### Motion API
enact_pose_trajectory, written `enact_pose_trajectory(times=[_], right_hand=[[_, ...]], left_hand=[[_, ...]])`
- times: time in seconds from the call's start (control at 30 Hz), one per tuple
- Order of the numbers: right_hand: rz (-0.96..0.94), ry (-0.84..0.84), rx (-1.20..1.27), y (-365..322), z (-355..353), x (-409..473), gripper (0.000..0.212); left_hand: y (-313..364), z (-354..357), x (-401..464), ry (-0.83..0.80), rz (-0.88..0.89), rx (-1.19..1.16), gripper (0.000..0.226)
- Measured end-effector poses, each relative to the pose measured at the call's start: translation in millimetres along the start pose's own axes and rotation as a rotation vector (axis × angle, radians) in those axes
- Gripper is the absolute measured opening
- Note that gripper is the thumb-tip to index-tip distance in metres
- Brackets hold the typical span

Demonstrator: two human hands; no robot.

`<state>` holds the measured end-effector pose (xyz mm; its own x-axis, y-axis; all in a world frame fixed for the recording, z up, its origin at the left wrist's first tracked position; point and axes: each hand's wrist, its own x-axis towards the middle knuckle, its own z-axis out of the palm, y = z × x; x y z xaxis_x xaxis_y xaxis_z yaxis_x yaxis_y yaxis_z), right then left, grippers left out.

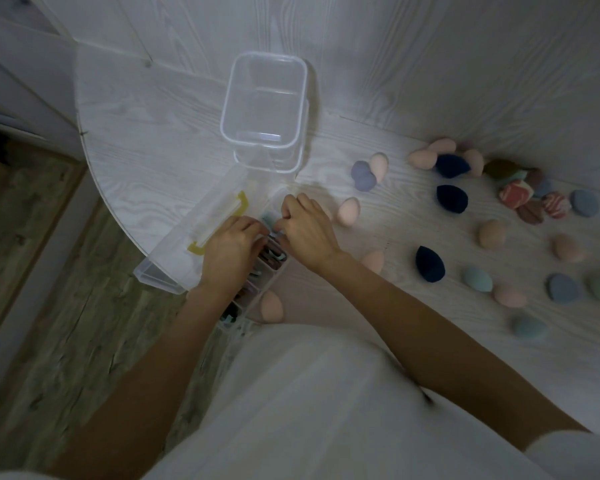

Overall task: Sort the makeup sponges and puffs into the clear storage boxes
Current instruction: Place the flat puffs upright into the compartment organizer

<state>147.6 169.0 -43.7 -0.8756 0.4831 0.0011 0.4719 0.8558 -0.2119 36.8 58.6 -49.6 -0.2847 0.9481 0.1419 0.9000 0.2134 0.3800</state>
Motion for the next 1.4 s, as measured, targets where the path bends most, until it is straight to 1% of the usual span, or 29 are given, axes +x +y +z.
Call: enact_pose_trajectory(times=[0.2, 0.43, 0.5, 0.63, 0.77, 0.87, 0.97, 1.07, 1.13, 1.2, 1.3, 1.4], right_hand=[[-0.002, 0.021, -0.013, 5, 0, -3, 0.004], [-0.115, -0.042, -0.159, 2, -4, 5, 0.011], [-0.100, -0.031, -0.134, 3, -1, 8, 0.012], [-0.052, -0.045, -0.018, 10, 0, 3, 0.003], [-0.103, -0.094, -0.088, 15, 0, 1, 0.015], [-0.086, -0.073, -0.073, 13, -3, 2, 0.019], [0.006, 0.038, 0.082, 14, -12, -7, 0.019], [0.095, 0.173, 0.234, 25, -25, -32, 0.015], [0.161, 0.251, 0.257, 45, -33, -62, 0.017], [0.243, 0.324, 0.272, 67, -40, -98, 0.022], [0.483, 0.385, 0.243, 117, -47, -166, 0.015], [0.728, 0.425, 0.221, 168, -53, -232, 0.016]], left_hand=[[2, 2, 4, 0.029, -0.013, -0.004, 0.005], [1, 2, 4, 0.050, 0.005, 0.011, 0.007], [1, 3, 4, 0.057, 0.013, 0.006, 0.007], [-1, 5, 4, 0.064, 0.000, -0.007, 0.005], [-1, 5, 3, 0.059, -0.013, 0.006, 0.005], [3, 2, 3, 0.029, -0.023, 0.030, 0.004], [10, -3, 2, 0.027, -0.027, 0.043, 0.005], [31, -6, 2, 0.106, 0.001, -0.022, 0.018], [57, -2, 8, 0.142, 0.062, -0.113, 0.028], [84, 5, 17, 0.120, 0.164, -0.234, 0.032], [134, 29, 41, 0.044, 0.358, -0.361, 0.032], [186, 58, 69, -0.047, 0.466, -0.443, 0.027]])
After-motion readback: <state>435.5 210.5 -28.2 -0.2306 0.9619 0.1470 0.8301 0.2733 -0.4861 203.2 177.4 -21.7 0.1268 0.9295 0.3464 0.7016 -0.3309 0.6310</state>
